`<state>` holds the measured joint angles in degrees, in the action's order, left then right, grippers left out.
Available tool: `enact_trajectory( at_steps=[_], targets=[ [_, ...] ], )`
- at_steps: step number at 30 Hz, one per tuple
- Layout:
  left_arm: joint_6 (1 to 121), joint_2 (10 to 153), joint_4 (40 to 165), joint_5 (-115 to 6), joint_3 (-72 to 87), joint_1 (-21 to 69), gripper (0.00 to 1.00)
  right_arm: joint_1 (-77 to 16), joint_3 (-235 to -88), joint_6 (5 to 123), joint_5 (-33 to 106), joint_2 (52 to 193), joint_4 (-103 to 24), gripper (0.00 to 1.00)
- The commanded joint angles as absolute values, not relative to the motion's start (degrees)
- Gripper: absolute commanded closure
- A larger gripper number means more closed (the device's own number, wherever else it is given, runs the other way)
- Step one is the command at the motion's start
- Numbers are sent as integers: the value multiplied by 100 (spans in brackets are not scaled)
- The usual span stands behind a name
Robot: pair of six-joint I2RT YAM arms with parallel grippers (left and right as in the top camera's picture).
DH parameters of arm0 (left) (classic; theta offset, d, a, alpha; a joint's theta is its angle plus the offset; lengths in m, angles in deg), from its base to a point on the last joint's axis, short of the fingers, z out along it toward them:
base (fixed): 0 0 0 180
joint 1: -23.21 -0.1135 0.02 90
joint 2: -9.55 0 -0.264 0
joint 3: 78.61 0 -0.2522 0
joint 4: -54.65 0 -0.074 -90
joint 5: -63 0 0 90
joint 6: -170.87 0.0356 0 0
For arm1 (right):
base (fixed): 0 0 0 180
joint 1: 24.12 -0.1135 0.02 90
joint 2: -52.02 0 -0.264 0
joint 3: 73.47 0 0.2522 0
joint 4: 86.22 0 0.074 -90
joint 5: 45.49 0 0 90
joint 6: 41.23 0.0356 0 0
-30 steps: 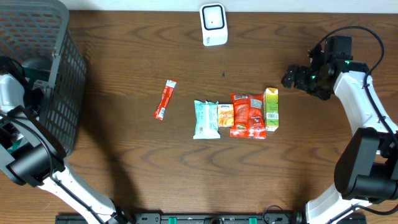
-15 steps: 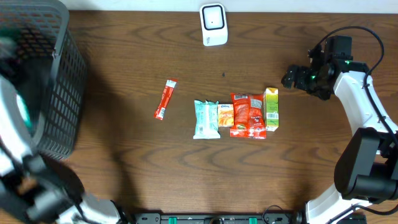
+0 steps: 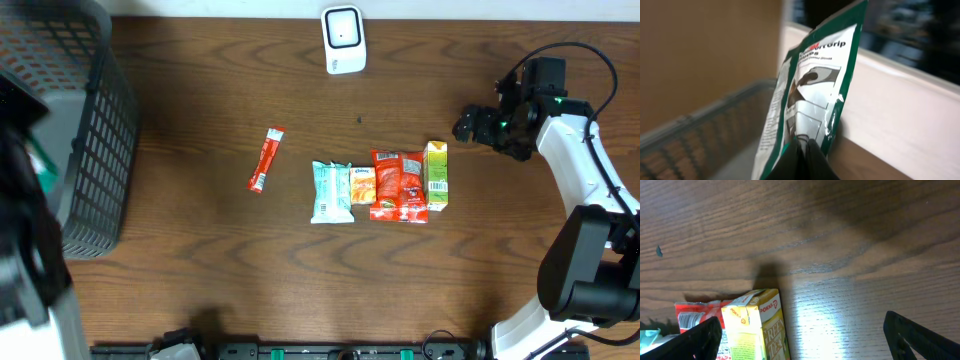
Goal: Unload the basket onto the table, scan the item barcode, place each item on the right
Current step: 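Lift the gloves pack out of the basket toward the table, then lower the gloves pack onto the table left of the stick and release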
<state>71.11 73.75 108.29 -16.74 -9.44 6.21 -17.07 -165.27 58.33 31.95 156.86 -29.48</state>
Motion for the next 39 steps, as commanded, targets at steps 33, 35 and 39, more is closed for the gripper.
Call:
enact_trajectory(
  at_steps=[33,35,39],
  targets=[
    [4738,9795,13647,-1254,850,3734,30,-1691,-16505,5789,3224,15531,-2937,1],
    [4600,9795,13507,-1254,1252,3605,30,-1691,-16505,5789,3224,15531,-2937,1],
    [4556,9795,12960,-1228,2078,3406,30,-1691,-16505,5789,3224,15531,-2937,1]
  ],
)
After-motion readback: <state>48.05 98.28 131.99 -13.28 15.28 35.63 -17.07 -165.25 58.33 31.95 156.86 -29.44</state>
